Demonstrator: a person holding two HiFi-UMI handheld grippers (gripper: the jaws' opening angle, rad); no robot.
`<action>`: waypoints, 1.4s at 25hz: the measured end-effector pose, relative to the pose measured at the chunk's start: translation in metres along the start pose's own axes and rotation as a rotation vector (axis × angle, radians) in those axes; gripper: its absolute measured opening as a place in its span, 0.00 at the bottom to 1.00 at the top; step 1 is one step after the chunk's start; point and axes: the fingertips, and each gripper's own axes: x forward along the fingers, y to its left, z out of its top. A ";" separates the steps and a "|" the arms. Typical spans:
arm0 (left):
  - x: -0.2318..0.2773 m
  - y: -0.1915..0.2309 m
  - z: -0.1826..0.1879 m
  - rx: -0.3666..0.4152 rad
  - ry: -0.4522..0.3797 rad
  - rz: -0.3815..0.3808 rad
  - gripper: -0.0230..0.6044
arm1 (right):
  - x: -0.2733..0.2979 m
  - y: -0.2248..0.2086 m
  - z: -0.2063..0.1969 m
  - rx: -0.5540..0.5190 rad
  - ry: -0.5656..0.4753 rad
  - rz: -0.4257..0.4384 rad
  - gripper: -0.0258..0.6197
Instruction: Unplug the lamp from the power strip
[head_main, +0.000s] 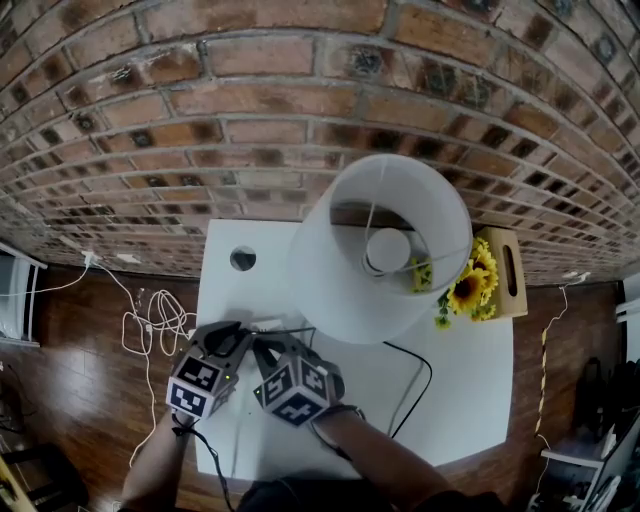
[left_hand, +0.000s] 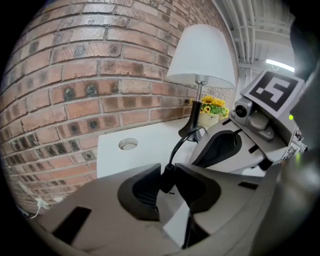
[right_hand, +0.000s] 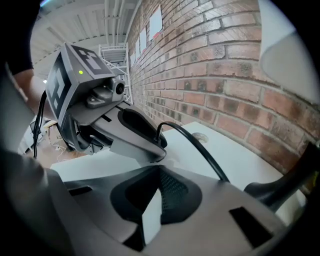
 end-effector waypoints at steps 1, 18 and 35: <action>0.000 0.000 0.000 -0.009 -0.003 -0.001 0.21 | 0.000 0.000 0.000 0.009 0.000 -0.001 0.04; -0.002 -0.002 -0.001 0.036 0.026 -0.021 0.20 | 0.000 -0.002 0.001 0.094 0.000 0.011 0.04; -0.006 0.009 -0.002 -0.066 0.011 0.004 0.19 | 0.003 -0.003 0.004 0.147 0.000 0.024 0.04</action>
